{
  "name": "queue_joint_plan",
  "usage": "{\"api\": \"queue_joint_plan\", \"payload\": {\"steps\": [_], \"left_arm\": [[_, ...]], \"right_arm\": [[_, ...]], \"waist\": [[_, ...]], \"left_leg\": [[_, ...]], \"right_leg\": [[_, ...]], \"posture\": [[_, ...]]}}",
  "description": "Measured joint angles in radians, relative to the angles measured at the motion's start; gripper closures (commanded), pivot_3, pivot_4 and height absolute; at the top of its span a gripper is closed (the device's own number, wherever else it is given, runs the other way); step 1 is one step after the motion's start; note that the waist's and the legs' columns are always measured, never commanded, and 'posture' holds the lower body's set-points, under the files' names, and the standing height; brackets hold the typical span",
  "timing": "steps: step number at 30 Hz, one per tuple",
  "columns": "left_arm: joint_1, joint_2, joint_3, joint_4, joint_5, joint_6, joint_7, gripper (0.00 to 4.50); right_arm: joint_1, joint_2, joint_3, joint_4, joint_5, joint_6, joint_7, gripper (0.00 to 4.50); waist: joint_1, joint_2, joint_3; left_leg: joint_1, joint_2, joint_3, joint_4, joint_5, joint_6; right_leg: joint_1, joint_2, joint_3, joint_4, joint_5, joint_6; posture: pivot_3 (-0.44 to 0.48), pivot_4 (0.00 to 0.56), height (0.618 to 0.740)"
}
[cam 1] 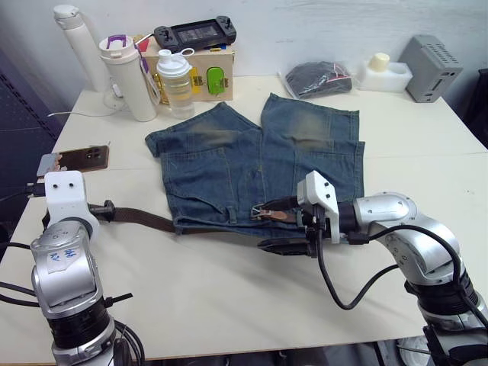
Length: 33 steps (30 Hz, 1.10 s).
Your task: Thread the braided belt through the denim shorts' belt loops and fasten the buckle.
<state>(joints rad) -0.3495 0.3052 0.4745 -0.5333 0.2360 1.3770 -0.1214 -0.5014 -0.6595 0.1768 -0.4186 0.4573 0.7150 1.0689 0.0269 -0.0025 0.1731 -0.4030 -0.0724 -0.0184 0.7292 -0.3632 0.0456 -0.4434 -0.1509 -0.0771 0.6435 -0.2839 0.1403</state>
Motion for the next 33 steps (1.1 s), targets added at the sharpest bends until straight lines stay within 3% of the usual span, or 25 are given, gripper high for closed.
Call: {"api": "queue_joint_plan", "payload": {"steps": [14, 26, 27, 30, 33], "left_arm": [[-0.131, -0.102, 0.141, 0.178, -0.117, -0.046, 0.072, 0.00], [-0.071, -0.148, 0.146, 0.174, -0.154, -0.100, 0.120, 0.00], [-0.070, -0.151, 0.149, 0.174, -0.157, -0.104, 0.120, 0.52], [-0.069, -0.166, 0.182, 0.174, -0.174, -0.112, 0.127, 1.46], [-0.075, -0.176, 0.207, 0.175, -0.193, -0.112, 0.130, 2.70]], "right_arm": [[0.034, 0.012, 0.053, -0.012, -0.026, -0.019, -0.072, 0.03], [0.034, 0.029, 0.050, -0.035, -0.006, -0.013, -0.119, 0.03], [0.034, 0.029, 0.050, -0.039, -0.005, -0.012, -0.122, 0.00], [0.034, 0.029, 0.050, -0.047, -0.002, -0.008, -0.139, 0.00], [0.034, 0.030, 0.048, -0.047, 0.000, -0.008, -0.151, 0.00]], "waist": [[0.000, -0.002, 0.000], [-0.002, 0.002, -0.002], [-0.002, 0.002, -0.002], [-0.001, 0.003, -0.002], [0.002, 0.004, -0.003]], "left_leg": [[0.000, 0.000, 0.000, 0.000, 0.000, -0.001], [0.003, 0.000, 0.001, 0.000, -0.001, -0.001], [0.004, 0.000, 0.001, 0.000, -0.001, -0.002], [0.012, 0.000, 0.001, -0.003, -0.001, -0.002], [0.018, 0.000, 0.001, -0.007, -0.003, -0.006]], "right_leg": [[0.000, 0.000, -0.001, 0.001, 0.000, 0.000], [0.001, 0.000, 0.000, 0.001, 0.000, 0.000], [0.001, 0.000, 0.000, 0.001, 0.000, 0.000], [0.009, 0.000, 0.000, -0.001, 0.000, 0.000], [0.017, -0.001, 0.000, -0.006, 0.000, 0.000]], "posture": [[0.000, 0.150, 0.682], [0.000, 0.150, 0.682], [0.000, 0.150, 0.682], [0.000, 0.150, 0.682], [0.000, 0.150, 0.682]]}}
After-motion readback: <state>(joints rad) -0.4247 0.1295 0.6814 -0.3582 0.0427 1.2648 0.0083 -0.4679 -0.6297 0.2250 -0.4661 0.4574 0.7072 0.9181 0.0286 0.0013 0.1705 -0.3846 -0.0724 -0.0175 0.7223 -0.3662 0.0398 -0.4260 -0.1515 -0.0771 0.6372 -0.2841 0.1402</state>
